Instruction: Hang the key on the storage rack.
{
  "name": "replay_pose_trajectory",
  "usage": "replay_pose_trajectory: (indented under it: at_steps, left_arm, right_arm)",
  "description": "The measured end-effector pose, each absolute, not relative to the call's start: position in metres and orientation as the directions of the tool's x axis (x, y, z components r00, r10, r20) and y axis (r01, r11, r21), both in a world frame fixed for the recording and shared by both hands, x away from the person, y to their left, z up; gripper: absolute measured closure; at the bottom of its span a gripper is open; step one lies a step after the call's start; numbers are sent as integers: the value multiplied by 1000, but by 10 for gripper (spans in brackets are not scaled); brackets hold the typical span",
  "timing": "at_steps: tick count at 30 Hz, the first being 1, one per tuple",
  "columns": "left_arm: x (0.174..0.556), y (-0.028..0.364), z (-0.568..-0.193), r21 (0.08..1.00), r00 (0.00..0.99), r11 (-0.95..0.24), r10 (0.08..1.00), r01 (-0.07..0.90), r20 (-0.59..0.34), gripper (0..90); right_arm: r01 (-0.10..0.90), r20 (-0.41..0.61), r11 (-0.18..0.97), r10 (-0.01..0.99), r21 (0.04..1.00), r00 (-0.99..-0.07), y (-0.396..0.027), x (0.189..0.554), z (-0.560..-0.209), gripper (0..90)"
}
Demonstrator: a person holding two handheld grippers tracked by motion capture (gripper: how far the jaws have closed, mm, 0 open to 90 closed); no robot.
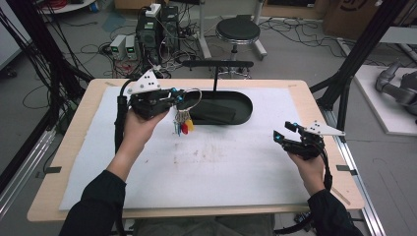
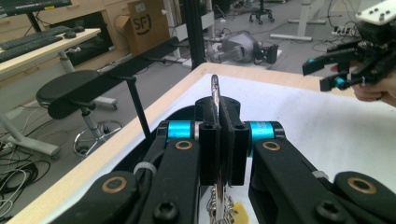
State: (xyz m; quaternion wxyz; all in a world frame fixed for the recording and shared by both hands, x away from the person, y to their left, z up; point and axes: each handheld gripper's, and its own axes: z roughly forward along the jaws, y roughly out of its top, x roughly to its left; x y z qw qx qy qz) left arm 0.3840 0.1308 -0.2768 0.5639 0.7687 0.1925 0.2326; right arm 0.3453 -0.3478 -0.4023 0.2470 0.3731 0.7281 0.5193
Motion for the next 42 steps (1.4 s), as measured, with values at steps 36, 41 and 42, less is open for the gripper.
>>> replay_pose_trajectory:
  at_steps: [36,41,42]
  left_arm:
    - [470,117,-287,949,710,-297,690,106,137,866]
    - [478,117,-290,949,699,-295,702,113,136,866]
    - [481,116,-293,948,693,-298,707,113,140,866]
  right_arm:
    - [287,35,177,795,941,-605,-348,346,-403,344]
    - [286,35,177,794,942,-607,-348,346,-403,344]
    - [288,36,177,795,941,-605,-348,346,-403,344]
